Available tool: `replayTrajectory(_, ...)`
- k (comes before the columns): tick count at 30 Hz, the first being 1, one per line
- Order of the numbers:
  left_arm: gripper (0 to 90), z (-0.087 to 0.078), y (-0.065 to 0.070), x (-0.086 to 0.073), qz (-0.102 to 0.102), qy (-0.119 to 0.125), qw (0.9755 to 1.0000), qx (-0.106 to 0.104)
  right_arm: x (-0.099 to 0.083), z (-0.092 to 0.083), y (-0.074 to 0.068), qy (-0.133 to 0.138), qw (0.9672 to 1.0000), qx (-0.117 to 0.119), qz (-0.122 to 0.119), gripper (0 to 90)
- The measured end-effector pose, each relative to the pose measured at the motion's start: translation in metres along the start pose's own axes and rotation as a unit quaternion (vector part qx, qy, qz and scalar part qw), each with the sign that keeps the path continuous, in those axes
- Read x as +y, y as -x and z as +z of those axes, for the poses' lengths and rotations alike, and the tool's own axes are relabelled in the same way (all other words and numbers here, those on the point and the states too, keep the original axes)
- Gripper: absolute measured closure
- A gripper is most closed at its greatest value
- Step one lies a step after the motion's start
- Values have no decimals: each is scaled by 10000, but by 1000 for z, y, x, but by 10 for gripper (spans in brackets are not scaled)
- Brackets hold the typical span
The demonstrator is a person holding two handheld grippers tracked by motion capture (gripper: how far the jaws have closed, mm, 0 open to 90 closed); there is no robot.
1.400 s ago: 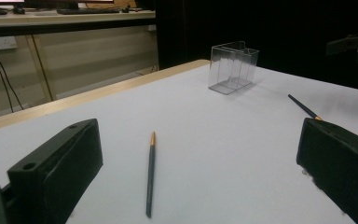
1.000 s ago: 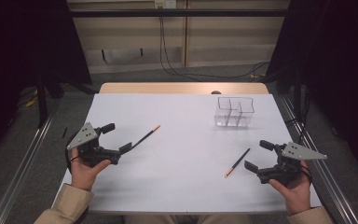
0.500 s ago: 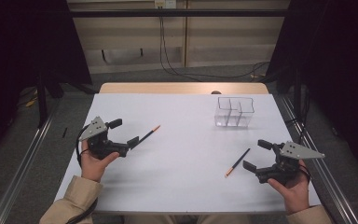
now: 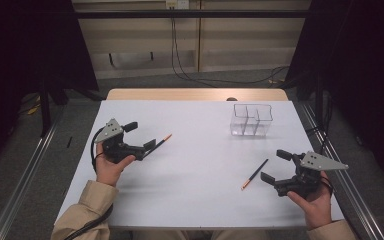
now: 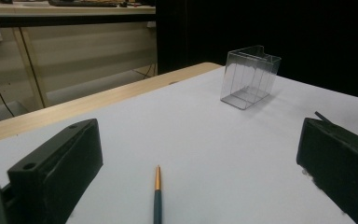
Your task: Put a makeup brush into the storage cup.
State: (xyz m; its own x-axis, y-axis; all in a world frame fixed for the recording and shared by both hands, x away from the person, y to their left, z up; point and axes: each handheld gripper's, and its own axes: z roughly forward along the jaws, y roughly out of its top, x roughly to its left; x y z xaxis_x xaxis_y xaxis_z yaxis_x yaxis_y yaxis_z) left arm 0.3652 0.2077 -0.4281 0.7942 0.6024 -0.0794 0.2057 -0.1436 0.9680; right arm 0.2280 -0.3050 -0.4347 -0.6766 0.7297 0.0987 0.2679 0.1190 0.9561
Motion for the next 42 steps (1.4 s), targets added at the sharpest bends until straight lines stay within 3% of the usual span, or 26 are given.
replayTrajectory(17,0,9,-4,0,-64,-205,9997,66,0,-1,0,27,10000,-13,-13,0)
replayTrajectory(24,0,17,-8,3,-86,-543,9984,164,1,-1,-1,42,10000,0,-33,0)
replayTrajectory(29,0,24,-11,6,-142,-956,9951,221,1,-1,-1,35,10000,4,-39,0)
replayTrajectory(34,0,33,-14,10,-178,-1496,9882,257,1,-1,0,46,10000,9,-38,0)
replayTrajectory(42,0,41,-17,16,-227,-1969,9798,271,1,-2,-1,43,10000,11,-38,0)
